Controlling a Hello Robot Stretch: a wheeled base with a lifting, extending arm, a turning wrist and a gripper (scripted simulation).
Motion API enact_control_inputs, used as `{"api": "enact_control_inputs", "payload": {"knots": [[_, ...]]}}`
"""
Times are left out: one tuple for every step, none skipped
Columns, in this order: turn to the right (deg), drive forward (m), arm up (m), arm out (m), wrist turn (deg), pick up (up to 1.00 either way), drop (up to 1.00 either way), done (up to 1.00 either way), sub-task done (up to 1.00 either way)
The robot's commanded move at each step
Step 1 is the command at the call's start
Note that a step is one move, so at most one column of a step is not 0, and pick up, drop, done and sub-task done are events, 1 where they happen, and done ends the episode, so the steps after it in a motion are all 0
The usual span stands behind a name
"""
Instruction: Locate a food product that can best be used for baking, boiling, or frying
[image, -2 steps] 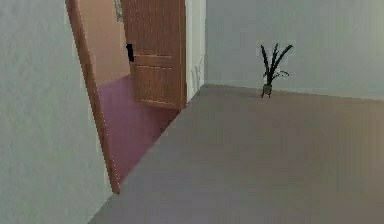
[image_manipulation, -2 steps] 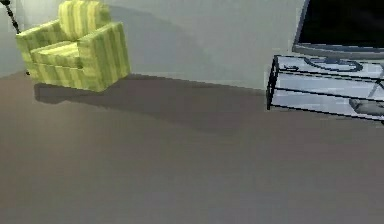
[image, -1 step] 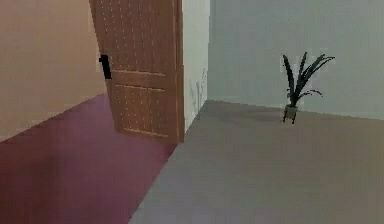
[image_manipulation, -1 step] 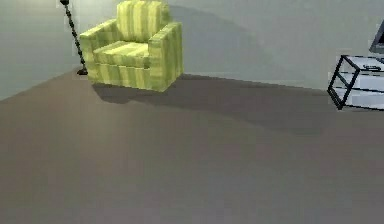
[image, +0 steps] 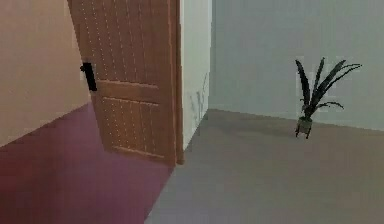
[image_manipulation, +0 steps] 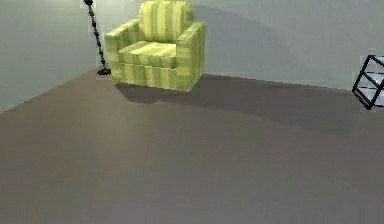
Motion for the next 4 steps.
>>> {"api": "enact_control_inputs", "payload": {"knots": [[-24.0,0.00,0.00,0.00,0.0,0.00,0.00,0.00,0.00],[0.0,0.45,0.00,0.00,0.0,0.00,0.00,0.00,0.00],[-30.0,0.00,0.00,0.00,0.0,0.00,0.00,0.00,0.00],[0.0,1.00,0.00,0.00,0.0,0.00,0.00,0.00,0.00]]}}
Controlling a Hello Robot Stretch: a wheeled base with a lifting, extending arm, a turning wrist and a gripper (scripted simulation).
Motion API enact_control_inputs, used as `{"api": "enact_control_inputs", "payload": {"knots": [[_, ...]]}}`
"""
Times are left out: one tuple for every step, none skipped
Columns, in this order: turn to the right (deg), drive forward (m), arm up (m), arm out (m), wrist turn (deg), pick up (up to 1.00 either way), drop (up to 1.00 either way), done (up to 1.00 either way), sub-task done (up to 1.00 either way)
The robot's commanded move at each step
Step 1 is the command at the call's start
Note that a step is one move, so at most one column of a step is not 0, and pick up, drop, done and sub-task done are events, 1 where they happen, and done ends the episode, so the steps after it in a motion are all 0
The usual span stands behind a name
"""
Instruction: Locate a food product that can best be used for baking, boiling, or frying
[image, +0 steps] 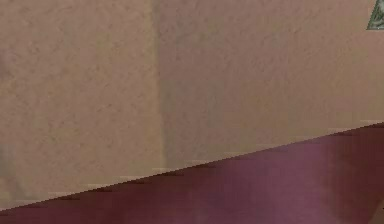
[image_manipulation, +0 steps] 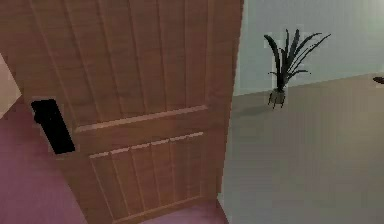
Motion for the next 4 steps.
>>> {"api": "enact_control_inputs", "payload": {"knots": [[-6.0,0.00,0.00,0.00,0.0,0.00,0.00,0.00,0.00],[0.0,0.55,0.00,0.00,0.0,0.00,0.00,0.00,0.00],[-45.0,0.00,0.00,0.00,0.0,0.00,0.00,0.00,0.00],[-27.0,0.00,0.00,0.00,0.0,0.00,0.00,0.00,0.00]]}}
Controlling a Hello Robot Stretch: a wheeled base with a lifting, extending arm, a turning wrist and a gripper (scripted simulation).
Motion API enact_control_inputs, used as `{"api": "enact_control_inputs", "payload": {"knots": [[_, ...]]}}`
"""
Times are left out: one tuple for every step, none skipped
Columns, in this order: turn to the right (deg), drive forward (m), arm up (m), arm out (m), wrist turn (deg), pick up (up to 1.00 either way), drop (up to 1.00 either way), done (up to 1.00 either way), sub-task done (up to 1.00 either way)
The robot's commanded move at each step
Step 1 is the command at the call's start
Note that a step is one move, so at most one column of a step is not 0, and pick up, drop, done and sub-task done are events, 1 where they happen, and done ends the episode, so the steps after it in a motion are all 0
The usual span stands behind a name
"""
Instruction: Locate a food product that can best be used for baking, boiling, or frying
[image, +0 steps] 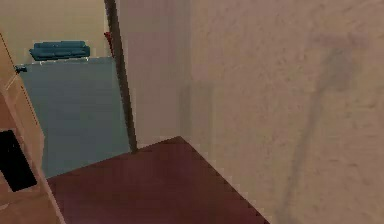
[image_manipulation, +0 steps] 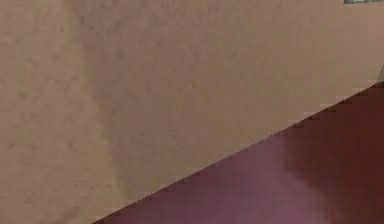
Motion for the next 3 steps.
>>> {"api": "enact_control_inputs", "payload": {"knots": [[0.0,0.70,0.00,0.00,0.0,0.00,0.00,0.00,0.00],[-30.0,0.00,0.00,0.00,0.0,0.00,0.00,0.00,0.00],[-3.0,0.00,0.00,0.00,0.0,0.00,0.00,0.00,0.00]]}}
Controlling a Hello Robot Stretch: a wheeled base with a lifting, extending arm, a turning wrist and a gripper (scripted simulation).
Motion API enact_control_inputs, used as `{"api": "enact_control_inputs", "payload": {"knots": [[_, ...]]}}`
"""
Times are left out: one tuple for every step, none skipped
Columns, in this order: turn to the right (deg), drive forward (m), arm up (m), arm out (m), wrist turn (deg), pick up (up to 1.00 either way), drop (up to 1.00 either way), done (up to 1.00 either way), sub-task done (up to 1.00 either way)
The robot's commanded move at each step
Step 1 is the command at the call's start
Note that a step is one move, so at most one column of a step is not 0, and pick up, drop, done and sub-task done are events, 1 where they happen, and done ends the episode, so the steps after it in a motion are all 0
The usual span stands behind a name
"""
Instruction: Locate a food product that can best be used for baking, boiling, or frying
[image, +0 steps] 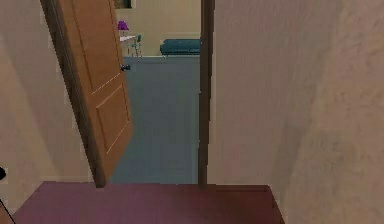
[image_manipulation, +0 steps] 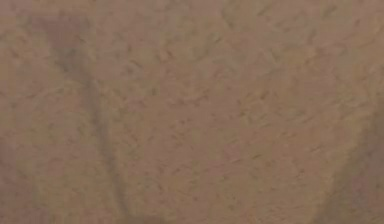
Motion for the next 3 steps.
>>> {"api": "enact_control_inputs", "payload": {"knots": [[-45.0,0.00,0.00,0.00,0.0,0.00,0.00,0.00,0.00],[-42.0,0.00,0.00,0.00,0.0,0.00,0.00,0.00,0.00],[0.0,0.15,0.00,0.00,0.0,0.00,0.00,0.00,0.00]]}}
